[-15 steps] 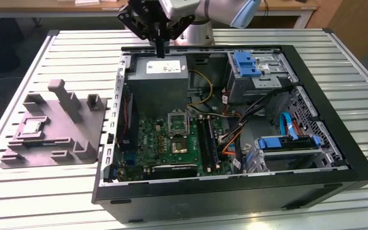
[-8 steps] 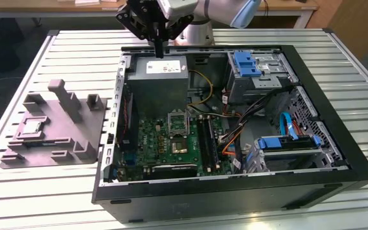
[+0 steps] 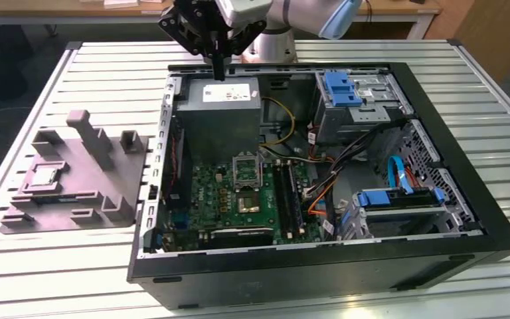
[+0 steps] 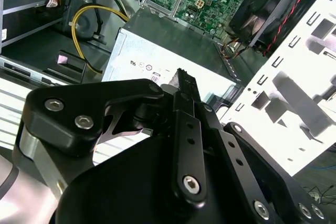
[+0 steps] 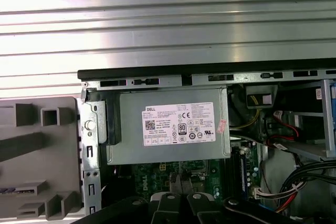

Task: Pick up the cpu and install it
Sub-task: 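Reach for the cpu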

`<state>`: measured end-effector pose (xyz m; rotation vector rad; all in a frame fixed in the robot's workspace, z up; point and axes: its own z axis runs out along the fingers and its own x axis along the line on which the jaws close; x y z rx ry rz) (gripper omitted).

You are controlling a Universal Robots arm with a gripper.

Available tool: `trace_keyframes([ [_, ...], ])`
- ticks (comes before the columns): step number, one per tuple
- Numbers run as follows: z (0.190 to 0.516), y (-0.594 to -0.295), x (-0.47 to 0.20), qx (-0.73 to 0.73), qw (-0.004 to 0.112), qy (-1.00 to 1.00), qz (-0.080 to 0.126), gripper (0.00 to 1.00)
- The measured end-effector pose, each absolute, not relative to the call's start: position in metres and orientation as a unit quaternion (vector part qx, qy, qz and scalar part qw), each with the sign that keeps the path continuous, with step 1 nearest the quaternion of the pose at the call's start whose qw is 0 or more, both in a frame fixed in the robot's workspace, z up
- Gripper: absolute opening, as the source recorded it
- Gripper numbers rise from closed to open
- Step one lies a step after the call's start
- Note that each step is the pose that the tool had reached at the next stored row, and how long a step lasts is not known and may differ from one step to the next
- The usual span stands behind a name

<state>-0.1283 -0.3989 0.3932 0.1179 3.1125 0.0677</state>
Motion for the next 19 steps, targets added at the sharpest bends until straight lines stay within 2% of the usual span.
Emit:
trace_keyframes([
  [19, 0.3930, -0.3989, -0.1329, 0.038, 0.013, 0.999, 0.022, 0.11],
])
